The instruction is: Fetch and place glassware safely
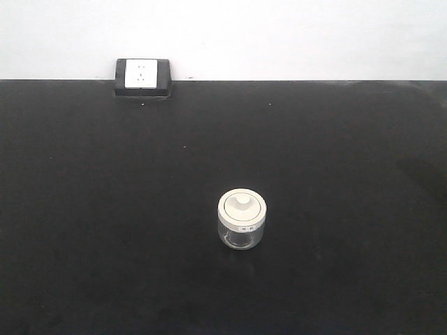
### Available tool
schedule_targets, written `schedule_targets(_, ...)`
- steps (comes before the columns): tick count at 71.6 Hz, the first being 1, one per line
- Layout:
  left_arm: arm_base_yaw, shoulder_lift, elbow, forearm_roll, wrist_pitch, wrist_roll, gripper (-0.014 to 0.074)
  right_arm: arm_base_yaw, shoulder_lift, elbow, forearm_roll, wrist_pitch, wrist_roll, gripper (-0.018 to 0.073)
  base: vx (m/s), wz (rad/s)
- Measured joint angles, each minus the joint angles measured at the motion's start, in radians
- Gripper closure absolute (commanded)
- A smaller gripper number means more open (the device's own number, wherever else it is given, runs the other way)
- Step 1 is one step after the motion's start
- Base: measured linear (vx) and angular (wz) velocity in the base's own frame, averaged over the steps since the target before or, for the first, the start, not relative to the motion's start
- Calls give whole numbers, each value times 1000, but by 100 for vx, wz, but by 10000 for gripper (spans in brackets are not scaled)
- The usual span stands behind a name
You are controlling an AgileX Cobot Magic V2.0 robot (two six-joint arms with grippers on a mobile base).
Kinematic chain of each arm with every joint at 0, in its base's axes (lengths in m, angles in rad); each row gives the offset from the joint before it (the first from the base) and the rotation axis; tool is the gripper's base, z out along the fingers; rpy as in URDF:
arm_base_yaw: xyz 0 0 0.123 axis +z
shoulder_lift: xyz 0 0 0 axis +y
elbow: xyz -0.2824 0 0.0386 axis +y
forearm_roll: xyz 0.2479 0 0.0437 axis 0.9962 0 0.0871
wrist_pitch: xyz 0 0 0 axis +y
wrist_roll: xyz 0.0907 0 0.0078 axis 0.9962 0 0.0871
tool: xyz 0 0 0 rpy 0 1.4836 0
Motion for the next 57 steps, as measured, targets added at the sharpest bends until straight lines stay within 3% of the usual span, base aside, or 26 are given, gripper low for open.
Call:
schedule_targets(42, 0, -3, 10, 1, -11, 0, 603, 0, 0, 0, 3, 0, 0, 567, 0, 0)
schedule_targets(57, 7, -71, 164, 18, -102, 0, 603, 0, 0, 0, 3, 0, 0, 567, 0, 0)
